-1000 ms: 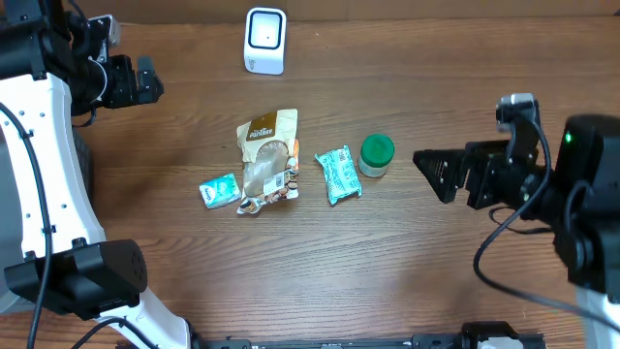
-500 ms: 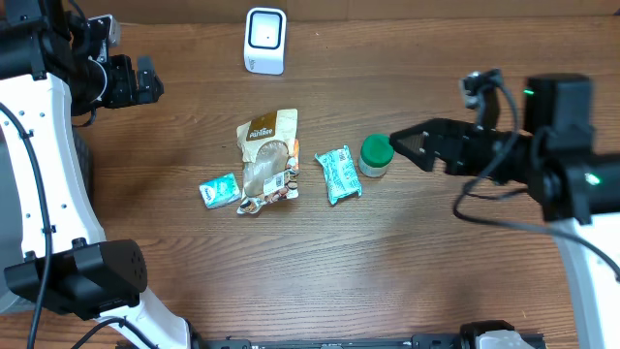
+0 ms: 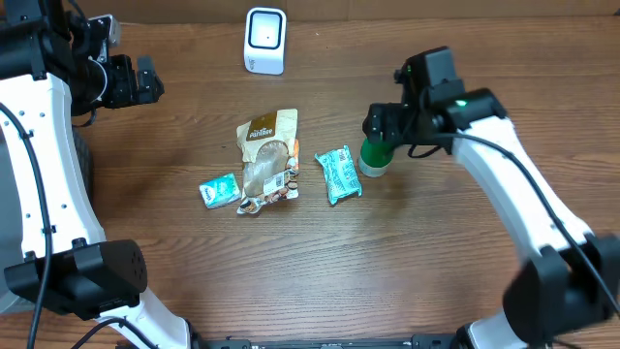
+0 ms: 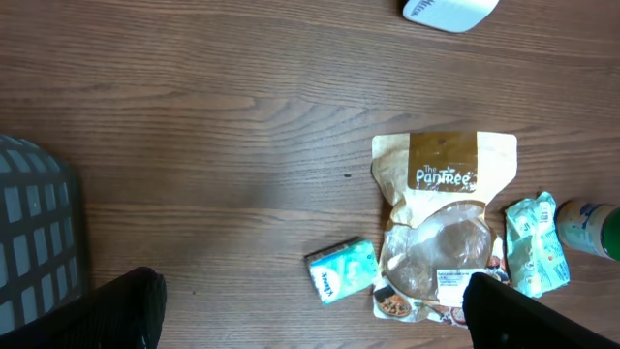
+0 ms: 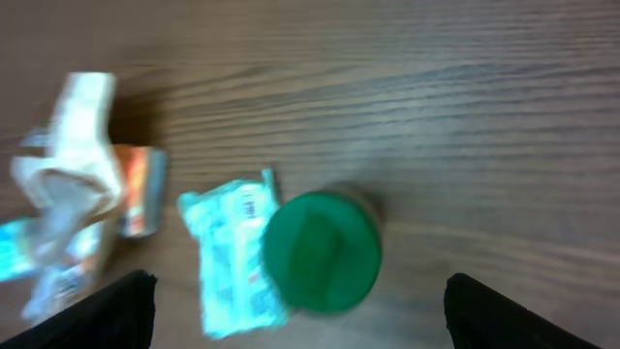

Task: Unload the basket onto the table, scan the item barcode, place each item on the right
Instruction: 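Move the right gripper forward toward the green-lidded jar, then lower the right gripper over the jar and close on its lid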

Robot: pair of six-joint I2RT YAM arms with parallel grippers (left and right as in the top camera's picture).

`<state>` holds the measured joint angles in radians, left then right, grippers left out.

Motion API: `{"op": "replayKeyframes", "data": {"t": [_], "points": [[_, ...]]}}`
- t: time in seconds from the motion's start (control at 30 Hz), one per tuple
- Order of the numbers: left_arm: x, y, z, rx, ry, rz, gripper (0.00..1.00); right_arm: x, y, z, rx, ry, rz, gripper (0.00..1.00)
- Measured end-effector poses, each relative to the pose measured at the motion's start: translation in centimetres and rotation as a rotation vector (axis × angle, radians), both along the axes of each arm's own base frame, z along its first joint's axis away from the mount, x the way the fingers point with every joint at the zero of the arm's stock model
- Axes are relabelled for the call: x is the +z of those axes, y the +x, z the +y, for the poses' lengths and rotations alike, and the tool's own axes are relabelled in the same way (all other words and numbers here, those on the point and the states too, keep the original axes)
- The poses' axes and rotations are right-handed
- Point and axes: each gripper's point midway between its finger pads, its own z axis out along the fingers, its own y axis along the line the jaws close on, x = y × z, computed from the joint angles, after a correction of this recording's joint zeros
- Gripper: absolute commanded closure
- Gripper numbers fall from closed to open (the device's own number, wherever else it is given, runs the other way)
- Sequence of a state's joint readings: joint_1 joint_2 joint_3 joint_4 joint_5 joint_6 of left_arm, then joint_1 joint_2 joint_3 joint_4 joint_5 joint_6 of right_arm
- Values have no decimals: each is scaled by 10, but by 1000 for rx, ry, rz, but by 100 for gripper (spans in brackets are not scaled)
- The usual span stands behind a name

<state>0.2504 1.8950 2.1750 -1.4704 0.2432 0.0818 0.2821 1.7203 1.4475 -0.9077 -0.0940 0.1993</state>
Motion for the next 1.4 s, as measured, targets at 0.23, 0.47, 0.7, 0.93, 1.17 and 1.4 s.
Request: {"op": "replayKeyframes", "data": {"t": [0.23,0.47,0.7,0.93,1.17,1.4], "points": [[0,0,0,0,0,0,0,-53,4,8,99,-77,83,7],[0,0,0,0,0,0,1,-64,1,9,42,-69,130,9],[0,0,0,0,0,0,1,-80,-4,15,-57,-36,197,21],[0,0,0,0,0,0,0,-96,-6,6,-222,-56,250,43],[0,0,0,0,0,0,0,-95,-20,-2,-197,-111,303,53],[0,0,0,0,0,0,0,-55,-9,2,68,-175,241,53]]}}
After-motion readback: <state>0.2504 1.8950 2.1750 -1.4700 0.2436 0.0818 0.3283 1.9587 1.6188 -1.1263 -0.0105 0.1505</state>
